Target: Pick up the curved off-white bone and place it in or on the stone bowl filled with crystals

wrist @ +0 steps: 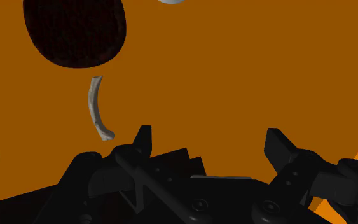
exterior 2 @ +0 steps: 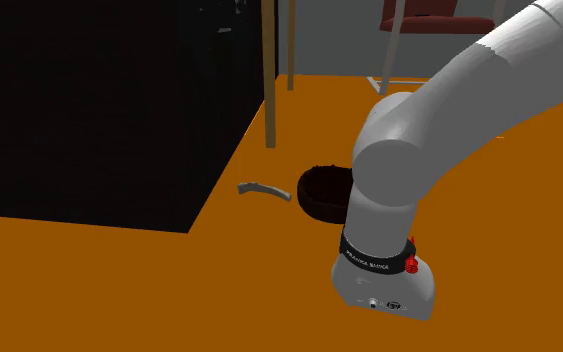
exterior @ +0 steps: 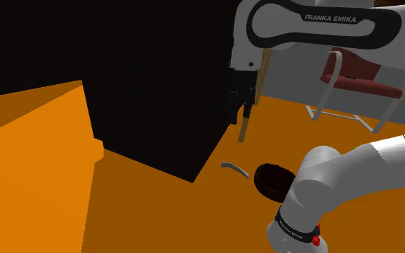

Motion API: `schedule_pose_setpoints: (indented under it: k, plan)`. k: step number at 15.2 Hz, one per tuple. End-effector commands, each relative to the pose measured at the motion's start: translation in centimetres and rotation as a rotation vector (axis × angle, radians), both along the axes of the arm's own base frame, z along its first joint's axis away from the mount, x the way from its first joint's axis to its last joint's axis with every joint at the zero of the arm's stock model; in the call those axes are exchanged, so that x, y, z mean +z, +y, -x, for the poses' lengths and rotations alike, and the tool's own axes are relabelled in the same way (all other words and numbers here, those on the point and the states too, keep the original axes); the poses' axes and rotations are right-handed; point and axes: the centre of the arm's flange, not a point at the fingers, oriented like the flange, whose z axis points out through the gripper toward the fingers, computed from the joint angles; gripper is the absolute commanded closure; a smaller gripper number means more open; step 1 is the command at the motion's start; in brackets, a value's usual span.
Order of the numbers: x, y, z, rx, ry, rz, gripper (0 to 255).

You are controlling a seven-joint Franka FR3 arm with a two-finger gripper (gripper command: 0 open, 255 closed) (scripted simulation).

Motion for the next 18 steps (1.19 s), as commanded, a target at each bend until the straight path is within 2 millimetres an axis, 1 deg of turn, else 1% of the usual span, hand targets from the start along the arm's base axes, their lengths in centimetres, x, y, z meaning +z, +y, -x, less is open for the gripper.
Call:
schedule_pose_setpoints:
  k: [1, 18]
  plan:
    - [0.0, 0.0, 0.0, 0.000, 0.000, 0.000, 0]
    - [-18.2, -13.5, -1.0, 0.036, -0.057, -0.042, 0]
